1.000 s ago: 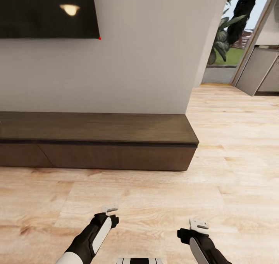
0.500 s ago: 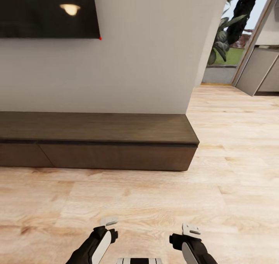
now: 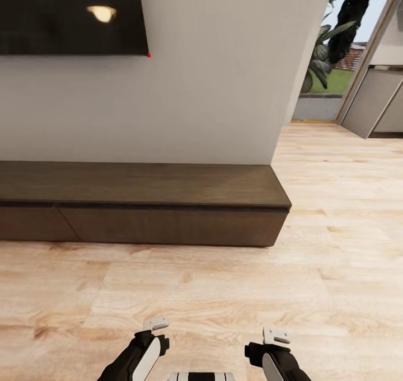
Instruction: Place each of the two pumpkins and all three candles from the living room inside a cabinet in the living room (use any cabinet), then make sure every cabinet is closed, and position the cauldron so it is next to a table in the living room.
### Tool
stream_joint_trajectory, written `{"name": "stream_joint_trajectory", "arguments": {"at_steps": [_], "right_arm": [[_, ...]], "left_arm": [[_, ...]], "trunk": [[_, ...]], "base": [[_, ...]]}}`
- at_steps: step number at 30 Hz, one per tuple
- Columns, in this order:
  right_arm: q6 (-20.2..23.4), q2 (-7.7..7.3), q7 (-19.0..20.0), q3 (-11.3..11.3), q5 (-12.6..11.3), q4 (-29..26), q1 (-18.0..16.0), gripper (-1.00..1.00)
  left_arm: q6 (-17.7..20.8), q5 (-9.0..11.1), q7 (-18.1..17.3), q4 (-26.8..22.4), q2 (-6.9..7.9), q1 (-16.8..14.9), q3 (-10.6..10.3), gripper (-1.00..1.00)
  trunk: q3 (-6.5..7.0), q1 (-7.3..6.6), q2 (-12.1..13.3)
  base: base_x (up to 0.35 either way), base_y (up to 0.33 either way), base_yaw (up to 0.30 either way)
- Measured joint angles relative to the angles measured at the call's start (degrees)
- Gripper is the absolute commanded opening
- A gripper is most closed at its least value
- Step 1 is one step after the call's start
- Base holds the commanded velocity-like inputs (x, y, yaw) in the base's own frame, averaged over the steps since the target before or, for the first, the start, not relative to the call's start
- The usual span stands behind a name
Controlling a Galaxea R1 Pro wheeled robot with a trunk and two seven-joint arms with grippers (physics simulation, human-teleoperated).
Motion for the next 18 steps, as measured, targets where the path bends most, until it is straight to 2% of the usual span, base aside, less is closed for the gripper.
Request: {"name": "stream_joint_trajectory", "arguments": {"at_steps": [18], "right_arm": [[0.0,0.18,-0.1,0.2,0.4,0.0,0.0,1.0]], "left_arm": [[0.0,0.0,0.0,0.0,0.0,0.0,0.0,1.0]], "trunk": [[0.0,0.0,0.0]], "base": [[-0.029,0.024,0.0]]}}
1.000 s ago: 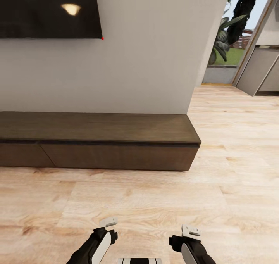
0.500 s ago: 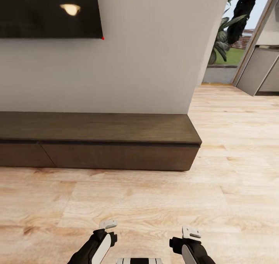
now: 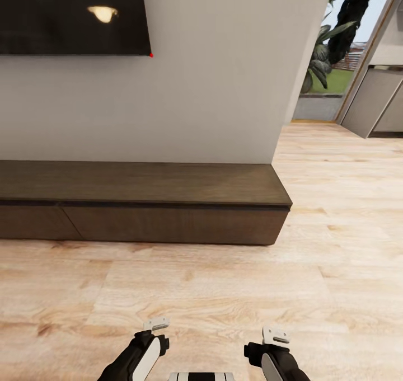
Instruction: Place each of the two pumpkins and all three candles from the living room inside a cabinet in the living room (use any cabinet), then make sure every cabinet is closed, and position the cauldron so it is next to a table in the living room.
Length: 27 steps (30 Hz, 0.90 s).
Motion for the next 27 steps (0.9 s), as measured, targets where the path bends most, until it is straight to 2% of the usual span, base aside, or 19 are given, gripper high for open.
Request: {"name": "stream_joint_trajectory", "arguments": {"at_steps": [19,27], "right_arm": [[0.0,0.12,-0.1,0.1,0.1,0.1,0.0,1.0],[-0.1,0.21,-0.1,0.1,0.1,0.1,0.0,1.0]], "left_arm": [[0.0,-0.1,0.0,0.0,-0.09,0.0,-0.1,1.0],[0.0,-0.2,0.0,0.0,-0.17,0.0,-0.1,1.0]], "trunk": [[0.0,0.0,0.0],[0.0,0.0,0.0]], "base": [[0.0,-0.002,0.0],[0.0,-0.133,0.0]]}}
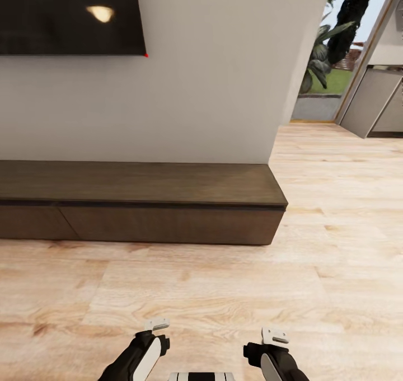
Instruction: Place each of the two pumpkins and all three candles from the living room inside a cabinet in the living room (use any cabinet), then make sure every cabinet is closed, and position the cauldron so it is next to a table in the living room.
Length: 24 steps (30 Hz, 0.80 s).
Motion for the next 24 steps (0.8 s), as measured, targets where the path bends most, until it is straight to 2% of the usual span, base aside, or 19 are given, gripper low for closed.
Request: {"name": "stream_joint_trajectory", "arguments": {"at_steps": [11,24], "right_arm": [[0.0,0.04,-0.1,0.1,0.0,0.0,0.0,1.0],[0.0,0.06,-0.1,0.1,0.1,0.0,0.0,1.0]], "left_arm": [[0.0,0.0,0.0,0.0,0.0,0.0,0.0,1.0],[0.0,0.0,0.0,0.0,0.0,0.0,0.0,1.0]], "trunk": [[0.0,0.0,0.0],[0.0,0.0,0.0]], "base": [[0.0,-0.009,0.008],[0.0,0.0,0.239]]}}
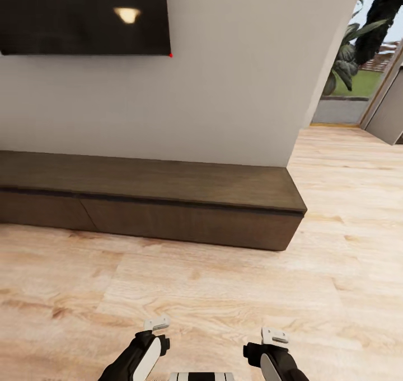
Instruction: Place each of the two pumpkins and all three candles from the living room inside a cabinet in the living room (use any cabinet), then make sure every cabinet is closed, and position the cauldron so it is next to a table in the living room.
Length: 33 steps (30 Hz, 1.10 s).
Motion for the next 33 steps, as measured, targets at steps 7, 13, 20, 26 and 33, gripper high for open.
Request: {"name": "stream_joint_trajectory", "arguments": {"at_steps": [7,13,20,26,33], "right_arm": [[0.0,0.0,-0.2,0.0,-0.1,0.0,0.0,1.0],[0.0,0.0,-0.3,0.0,-0.1,0.0,0.0,1.0],[0.0,-0.03,-0.3,0.0,-0.1,0.0,0.0,1.0],[0.0,-0.08,-0.3,0.0,-0.1,0.0,0.0,1.0],[-0.1,-0.17,-0.2,0.0,-0.1,0.0,0.0,1.0]], "left_arm": [[0.0,0.0,0.0,0.0,0.0,0.0,0.0,1.0],[0.0,0.0,0.0,0.0,0.0,0.0,0.0,1.0],[-0.1,0.4,0.2,0.0,0.09,0.0,0.6,1.0],[-0.1,0.5,0.2,0.0,0.09,0.0,0.7,1.0],[-0.1,0.5,0.2,0.0,0.09,0.0,0.7,1.0]], "trunk": [[0.0,0.0,0.0],[0.0,0.0,0.0],[0.66,-0.08,0.0],[1.99,-0.23,0.1],[3.54,-0.41,0.2]], "base": [[0.0,0.0,0.267],[0.0,0.0,0.267],[0.0,0.0,0.268],[0.0,0.0,0.268],[0.0,0.0,0.269]]}}
